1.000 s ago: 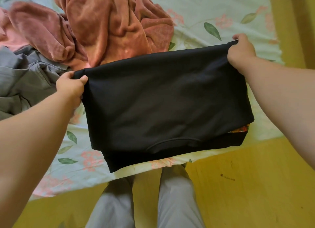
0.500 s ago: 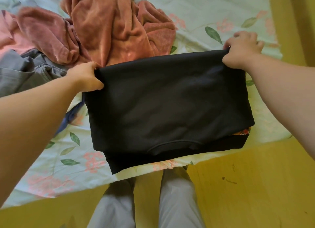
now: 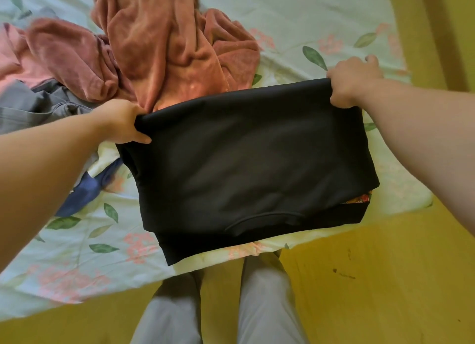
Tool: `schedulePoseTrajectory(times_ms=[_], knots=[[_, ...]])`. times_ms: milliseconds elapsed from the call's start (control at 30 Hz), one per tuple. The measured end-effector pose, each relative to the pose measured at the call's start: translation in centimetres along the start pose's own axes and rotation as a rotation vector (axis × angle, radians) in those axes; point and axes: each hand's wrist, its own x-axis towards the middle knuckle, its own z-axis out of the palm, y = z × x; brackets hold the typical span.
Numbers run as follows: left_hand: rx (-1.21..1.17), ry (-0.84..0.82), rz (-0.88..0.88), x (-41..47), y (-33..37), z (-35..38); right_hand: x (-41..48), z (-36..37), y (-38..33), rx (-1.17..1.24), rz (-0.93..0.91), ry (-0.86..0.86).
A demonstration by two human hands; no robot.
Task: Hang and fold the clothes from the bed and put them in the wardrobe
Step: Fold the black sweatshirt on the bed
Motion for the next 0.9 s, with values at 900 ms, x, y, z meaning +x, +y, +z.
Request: schedulePoseTrajectory(times_ms=[900], knots=[[0.34,0.129,0.519,-20.6,7.5,17.2,-25.7,14.0,-1.9,-0.189,-0.264,0.005]])
